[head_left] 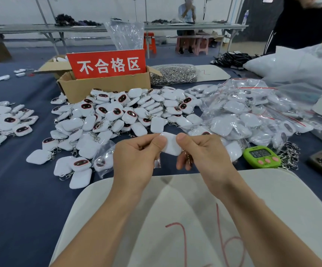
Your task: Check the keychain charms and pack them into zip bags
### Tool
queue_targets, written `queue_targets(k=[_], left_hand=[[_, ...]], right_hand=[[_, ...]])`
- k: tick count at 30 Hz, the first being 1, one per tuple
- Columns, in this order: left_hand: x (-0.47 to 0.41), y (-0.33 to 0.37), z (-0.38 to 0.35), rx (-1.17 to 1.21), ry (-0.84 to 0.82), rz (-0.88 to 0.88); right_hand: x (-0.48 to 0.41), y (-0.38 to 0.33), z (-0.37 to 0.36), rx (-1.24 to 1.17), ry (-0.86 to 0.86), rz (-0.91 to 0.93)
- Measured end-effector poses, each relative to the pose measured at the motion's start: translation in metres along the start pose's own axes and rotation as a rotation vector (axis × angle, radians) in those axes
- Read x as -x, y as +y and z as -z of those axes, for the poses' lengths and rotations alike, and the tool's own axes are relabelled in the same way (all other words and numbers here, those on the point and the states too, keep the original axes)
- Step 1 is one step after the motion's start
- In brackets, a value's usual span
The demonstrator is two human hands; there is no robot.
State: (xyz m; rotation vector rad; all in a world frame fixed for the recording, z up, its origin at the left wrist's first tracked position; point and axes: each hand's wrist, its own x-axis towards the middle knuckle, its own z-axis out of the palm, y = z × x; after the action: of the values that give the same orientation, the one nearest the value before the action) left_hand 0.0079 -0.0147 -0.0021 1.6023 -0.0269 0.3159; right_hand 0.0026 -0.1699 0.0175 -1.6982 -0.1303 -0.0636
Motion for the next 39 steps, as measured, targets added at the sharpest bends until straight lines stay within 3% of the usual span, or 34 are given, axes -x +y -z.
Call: queue_targets(k=[6, 10, 12, 17, 25, 33, 37, 39], left_hand=[[0.005, 0.003, -0.002, -0.153, 0.107, -0.068], [0.003, 0.004, 0.005, -0.626, 0.240, -0.242], [-0.006, 0.006, 0.017, -0.822, 0.133, -0.197], [-0.013, 0.008, 0.038, -0.982, -0.316, 0.027], [-0.021, -0.006, 0.033, -0.940, -0.302, 0.054], [-0.009, -0.009, 0.012, -0.899, -0.171, -0.275], [-0.003, -0.006, 0.005, -0.727, -0.213, -0.393], [-0.004, -0.008, 0.005, -0.656, -0.190, -0.390]], right_hand=[[-0.001, 0.002, 0.003, -0.142, 0.017, -0.021], [-0.006, 0.009, 0.004, -0.095, 0.204, -0.104], [-0.009, 0.011, 0.006, -0.077, 0.270, -0.152], [-0.008, 0.011, 0.006, -0.042, 0.250, -0.179], [-0.009, 0.015, 0.001, 0.176, 0.233, -0.215], [-0.010, 0.014, -0.005, 0.148, 0.135, -0.199], [-0.007, 0.016, -0.010, 0.186, 0.096, -0.073], [-0.006, 0.013, -0.010, 0.083, 0.077, -0.006]])
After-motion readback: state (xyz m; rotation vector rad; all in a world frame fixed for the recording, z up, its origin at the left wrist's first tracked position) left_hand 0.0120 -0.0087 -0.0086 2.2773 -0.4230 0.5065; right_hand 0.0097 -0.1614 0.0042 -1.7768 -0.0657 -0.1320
